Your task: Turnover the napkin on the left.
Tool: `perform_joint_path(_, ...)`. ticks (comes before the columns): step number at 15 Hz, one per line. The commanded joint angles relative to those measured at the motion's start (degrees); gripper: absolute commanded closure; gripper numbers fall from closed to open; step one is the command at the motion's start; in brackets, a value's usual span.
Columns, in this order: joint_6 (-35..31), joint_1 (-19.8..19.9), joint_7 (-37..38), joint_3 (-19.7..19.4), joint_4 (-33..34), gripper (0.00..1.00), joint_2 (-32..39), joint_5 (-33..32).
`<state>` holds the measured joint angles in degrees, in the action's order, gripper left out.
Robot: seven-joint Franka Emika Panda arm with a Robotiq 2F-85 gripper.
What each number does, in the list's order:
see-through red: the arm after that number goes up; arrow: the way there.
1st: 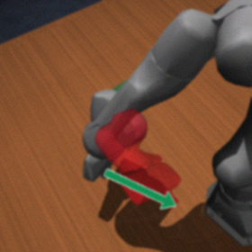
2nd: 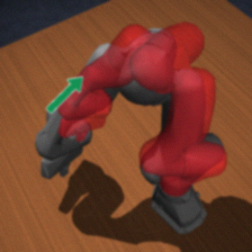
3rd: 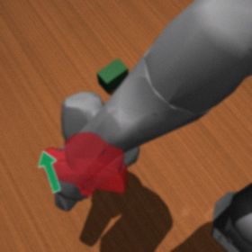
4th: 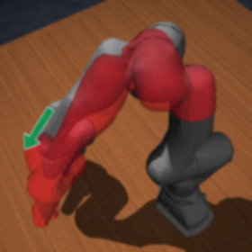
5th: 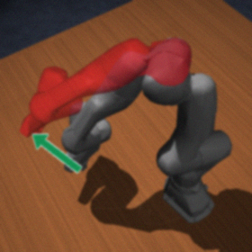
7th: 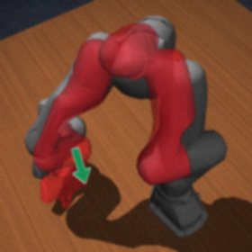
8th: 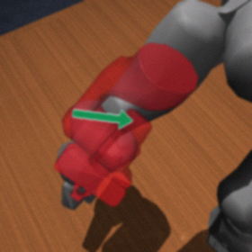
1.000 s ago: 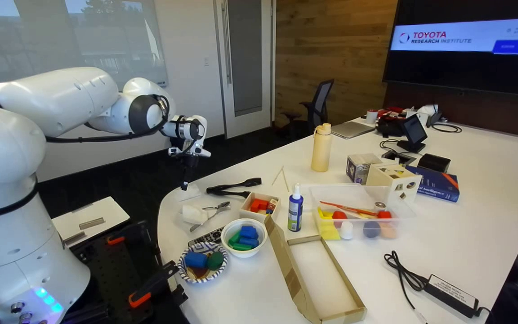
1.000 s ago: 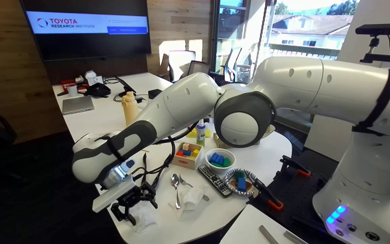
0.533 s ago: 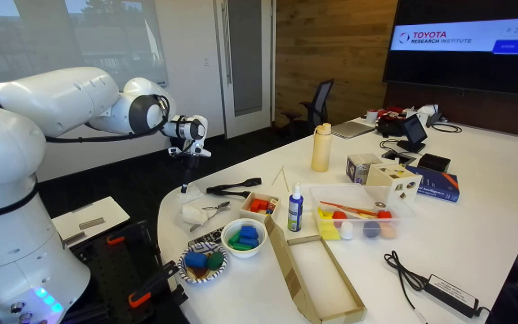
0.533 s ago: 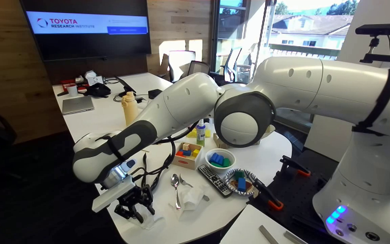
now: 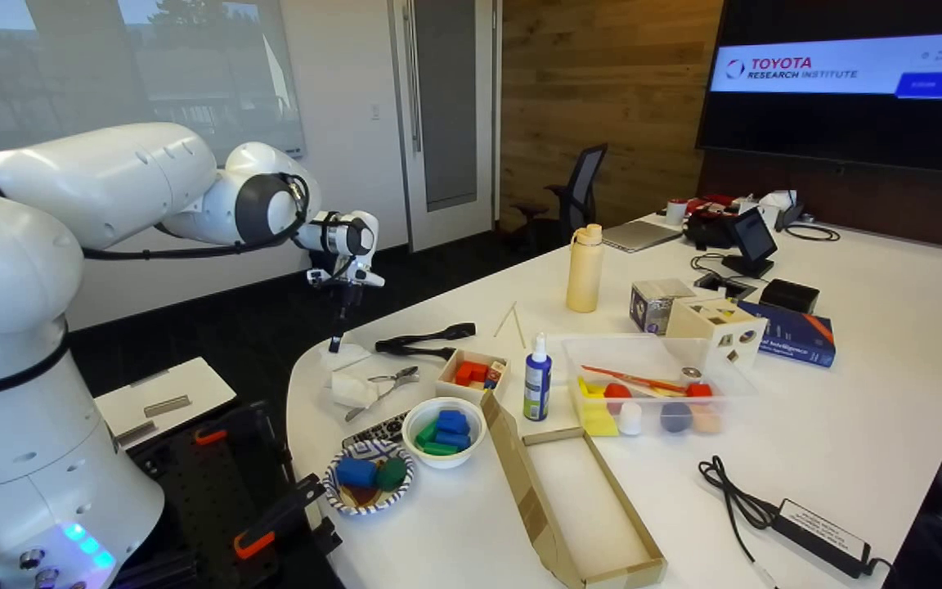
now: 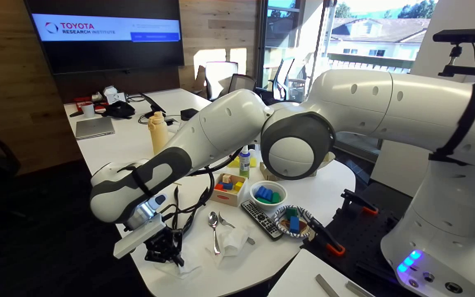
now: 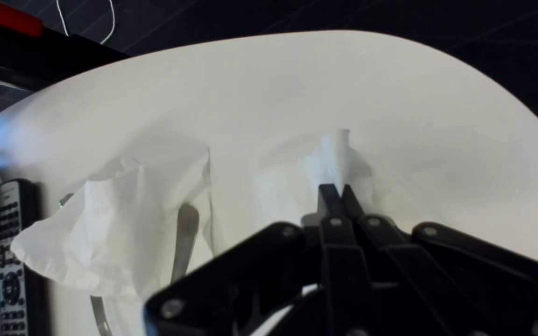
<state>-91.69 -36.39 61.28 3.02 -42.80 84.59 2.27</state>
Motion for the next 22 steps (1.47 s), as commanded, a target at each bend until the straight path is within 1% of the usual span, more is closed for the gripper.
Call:
perform_joint_path(1, -1.3, -0.1, 1.4, -0.3, -1.9, 1.00, -1.8, 0.0)
perform_joint_path(5, -3.0, -0.6, 4.0, -0.5, -4.1, 1.00, -4.3, 0.2)
perform_joint_path(8, -7.5, 0.1, 4.6, -0.2, -6.4, 1.00, -5.6, 0.5)
perform_joint_path(12, -19.1, 1.9, 3.2, 0.2, -13.0, 1.00, -7.4, 1.0)
perform_joint_path(14, -26.6, 3.1, 2.2, 0.6, -18.2, 1.00, -8.7, 1.4)
perform_joint_path(22, -47.9, 4.4, -1.5, 1.9, -38.6, 1.00, -19.8, 1.3)
